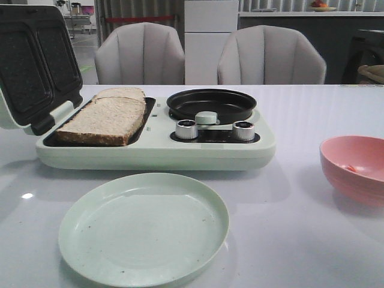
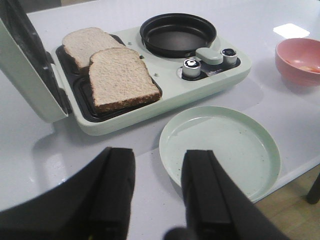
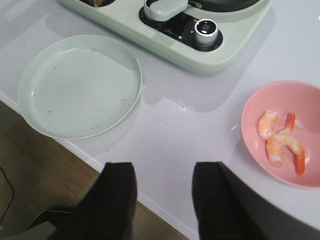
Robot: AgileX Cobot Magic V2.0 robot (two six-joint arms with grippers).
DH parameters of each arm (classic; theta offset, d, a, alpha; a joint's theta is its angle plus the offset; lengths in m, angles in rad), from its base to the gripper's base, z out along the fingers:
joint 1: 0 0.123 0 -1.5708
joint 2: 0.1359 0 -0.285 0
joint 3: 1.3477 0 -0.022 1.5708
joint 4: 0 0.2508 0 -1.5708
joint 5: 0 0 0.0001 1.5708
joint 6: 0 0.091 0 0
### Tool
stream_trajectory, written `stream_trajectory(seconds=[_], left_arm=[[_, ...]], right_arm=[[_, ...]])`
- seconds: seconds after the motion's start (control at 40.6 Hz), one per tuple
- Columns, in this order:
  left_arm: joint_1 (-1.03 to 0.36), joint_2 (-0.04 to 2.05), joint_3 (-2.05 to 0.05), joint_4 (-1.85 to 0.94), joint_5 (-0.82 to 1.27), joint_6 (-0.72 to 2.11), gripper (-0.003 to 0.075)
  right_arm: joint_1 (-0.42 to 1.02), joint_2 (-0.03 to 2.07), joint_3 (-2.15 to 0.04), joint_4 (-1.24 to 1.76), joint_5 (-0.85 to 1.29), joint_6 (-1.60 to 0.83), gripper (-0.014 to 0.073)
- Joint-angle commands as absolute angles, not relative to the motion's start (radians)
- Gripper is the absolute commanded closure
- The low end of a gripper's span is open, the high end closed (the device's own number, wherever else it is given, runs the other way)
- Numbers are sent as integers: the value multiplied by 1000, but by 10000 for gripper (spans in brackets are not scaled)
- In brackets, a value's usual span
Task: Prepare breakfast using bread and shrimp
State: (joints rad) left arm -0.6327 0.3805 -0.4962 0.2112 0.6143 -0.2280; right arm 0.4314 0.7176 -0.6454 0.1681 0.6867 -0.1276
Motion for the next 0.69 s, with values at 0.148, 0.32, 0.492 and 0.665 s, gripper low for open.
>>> stream_trajectory(seconds=[0.148, 0.32, 0.492, 0.665], left_arm=[[-629, 456, -580, 283, 617, -226, 412], [-629, 620, -689, 372, 822, -226, 412], [-629, 783, -747, 384, 928, -253, 412], [-577, 960, -819, 372, 990, -253, 478]], right_arm=[[429, 712, -671, 167, 626, -128, 202], [429, 712, -671, 167, 626, -128, 202], [429, 712, -671, 167, 626, -128, 202], [429, 712, -671, 167, 626, -128, 202]])
